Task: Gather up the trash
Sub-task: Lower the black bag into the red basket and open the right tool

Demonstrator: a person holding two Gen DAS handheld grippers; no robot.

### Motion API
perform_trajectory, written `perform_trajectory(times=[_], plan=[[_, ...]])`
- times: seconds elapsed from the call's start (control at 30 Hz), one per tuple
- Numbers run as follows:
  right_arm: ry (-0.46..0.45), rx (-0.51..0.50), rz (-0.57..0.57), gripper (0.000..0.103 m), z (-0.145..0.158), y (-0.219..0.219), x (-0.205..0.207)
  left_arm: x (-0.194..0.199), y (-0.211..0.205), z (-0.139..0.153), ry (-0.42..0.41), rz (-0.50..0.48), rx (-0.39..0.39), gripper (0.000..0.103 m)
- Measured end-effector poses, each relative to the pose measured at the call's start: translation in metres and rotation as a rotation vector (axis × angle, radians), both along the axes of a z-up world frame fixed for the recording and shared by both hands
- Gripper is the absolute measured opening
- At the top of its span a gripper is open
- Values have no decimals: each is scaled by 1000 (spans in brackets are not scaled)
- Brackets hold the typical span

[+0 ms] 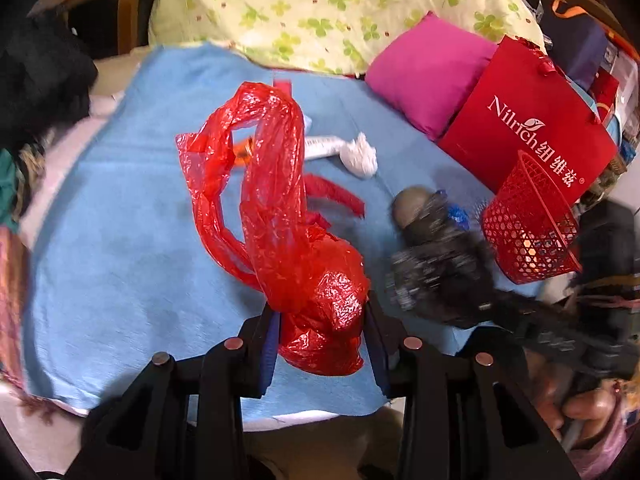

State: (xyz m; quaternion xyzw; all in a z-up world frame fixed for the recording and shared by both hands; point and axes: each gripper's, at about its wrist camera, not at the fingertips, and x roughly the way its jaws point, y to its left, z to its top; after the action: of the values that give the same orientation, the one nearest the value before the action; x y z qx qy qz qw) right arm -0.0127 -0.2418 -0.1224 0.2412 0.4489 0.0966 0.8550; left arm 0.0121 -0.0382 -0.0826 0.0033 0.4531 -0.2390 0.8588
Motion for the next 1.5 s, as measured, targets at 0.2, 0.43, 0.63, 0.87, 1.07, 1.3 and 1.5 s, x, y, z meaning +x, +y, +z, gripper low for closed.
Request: perform_trajectory(times=[0.2, 0.43, 0.63, 0.87, 1.07, 1.3, 1.5], plan=[[-188, 21, -28, 33, 67, -22, -34, -19, -17, 46, -178, 17, 114, 41], [-326, -62, -122, 33, 118, -55, -81, -46, -36, 86, -360, 38, 191, 41], [-400, -129, -172, 33, 144, -67, -116, -62, -59, 105, -433, 22, 222, 41], [-475, -175, -207, 33, 166, -70, -143, -78, -81, 118, -496, -8, 249, 41], [-511, -191, -238, 33, 174, -76, -155, -90, -100, 126, -540, -35, 271, 41], [-520, -183, -274, 33, 174, -93, -164, -100, -120, 128, -563, -68, 287, 42], [-525, -182, -308, 33, 173, -107, -172, -105, -137, 128, -575, -97, 303, 42]])
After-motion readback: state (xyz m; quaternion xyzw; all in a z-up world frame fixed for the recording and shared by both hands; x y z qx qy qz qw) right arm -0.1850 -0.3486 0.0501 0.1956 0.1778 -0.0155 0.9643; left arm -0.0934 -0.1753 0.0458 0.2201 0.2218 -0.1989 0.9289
